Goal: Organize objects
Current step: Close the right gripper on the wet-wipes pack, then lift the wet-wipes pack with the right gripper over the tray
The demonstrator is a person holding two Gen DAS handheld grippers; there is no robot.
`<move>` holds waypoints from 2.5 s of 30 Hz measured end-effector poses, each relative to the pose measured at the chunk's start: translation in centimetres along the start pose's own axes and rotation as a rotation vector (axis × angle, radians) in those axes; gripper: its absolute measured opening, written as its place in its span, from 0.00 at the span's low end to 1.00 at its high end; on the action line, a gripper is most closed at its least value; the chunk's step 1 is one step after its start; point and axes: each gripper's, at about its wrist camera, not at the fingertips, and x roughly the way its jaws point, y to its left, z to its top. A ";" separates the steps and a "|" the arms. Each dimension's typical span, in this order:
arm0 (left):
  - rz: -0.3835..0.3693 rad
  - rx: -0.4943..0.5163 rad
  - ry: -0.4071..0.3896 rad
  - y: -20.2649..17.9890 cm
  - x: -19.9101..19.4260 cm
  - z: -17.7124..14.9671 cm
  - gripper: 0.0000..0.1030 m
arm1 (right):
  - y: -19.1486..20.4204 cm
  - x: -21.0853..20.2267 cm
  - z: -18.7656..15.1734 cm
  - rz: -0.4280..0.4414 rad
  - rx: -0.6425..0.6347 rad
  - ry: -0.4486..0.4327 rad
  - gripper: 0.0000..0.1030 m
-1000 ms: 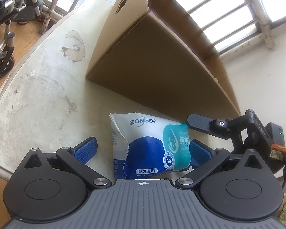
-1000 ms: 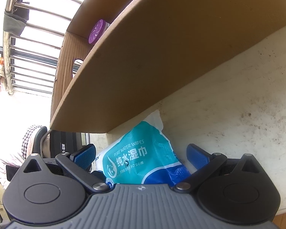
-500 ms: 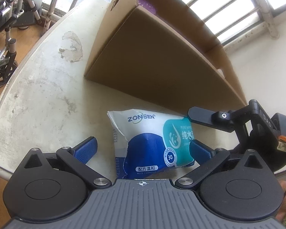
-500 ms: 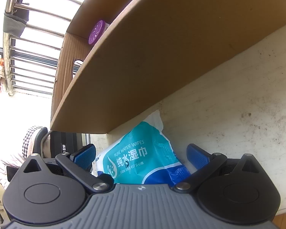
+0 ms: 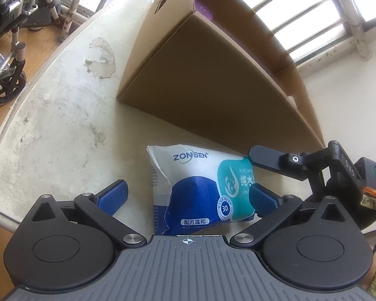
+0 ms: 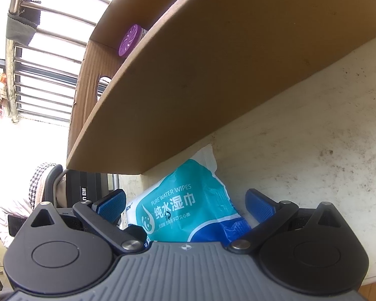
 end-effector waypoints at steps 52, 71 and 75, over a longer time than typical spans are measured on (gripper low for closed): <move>0.000 0.283 0.110 -4.7 0.5 -2.2 0.81 | 1.4 -0.4 0.7 0.021 -0.220 0.088 0.69; 0.129 0.406 0.122 -6.2 2.3 -3.0 0.82 | 1.5 0.1 0.7 0.037 -0.247 0.107 0.75; 0.133 0.399 0.124 -6.4 2.3 -2.8 0.83 | 1.6 0.0 0.7 0.036 -0.258 0.108 0.74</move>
